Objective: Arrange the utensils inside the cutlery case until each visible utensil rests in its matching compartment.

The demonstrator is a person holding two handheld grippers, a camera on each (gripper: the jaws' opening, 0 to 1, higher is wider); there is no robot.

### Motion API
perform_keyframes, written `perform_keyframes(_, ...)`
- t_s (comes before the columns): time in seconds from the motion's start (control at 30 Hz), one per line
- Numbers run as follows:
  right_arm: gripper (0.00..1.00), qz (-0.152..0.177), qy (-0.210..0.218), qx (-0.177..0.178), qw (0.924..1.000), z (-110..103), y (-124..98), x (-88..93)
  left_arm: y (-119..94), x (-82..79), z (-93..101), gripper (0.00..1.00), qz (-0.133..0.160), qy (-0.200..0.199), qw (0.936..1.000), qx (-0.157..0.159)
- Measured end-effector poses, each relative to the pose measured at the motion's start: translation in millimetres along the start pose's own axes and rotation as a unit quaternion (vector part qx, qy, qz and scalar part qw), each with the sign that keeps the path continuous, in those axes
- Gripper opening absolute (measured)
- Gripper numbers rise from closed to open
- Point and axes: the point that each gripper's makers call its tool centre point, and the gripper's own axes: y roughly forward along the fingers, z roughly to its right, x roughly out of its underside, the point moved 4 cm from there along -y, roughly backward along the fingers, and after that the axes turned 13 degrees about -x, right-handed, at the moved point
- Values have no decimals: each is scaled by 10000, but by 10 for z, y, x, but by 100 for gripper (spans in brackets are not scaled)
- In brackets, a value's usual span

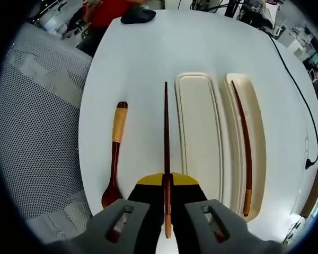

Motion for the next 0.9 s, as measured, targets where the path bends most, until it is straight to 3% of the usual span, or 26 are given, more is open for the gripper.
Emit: perform_keyframes(0.9, 0, -330, -60, 146, 9993, 75, -257, 57, -7, -16, 7, 54, 35, 4, 10000, 6)
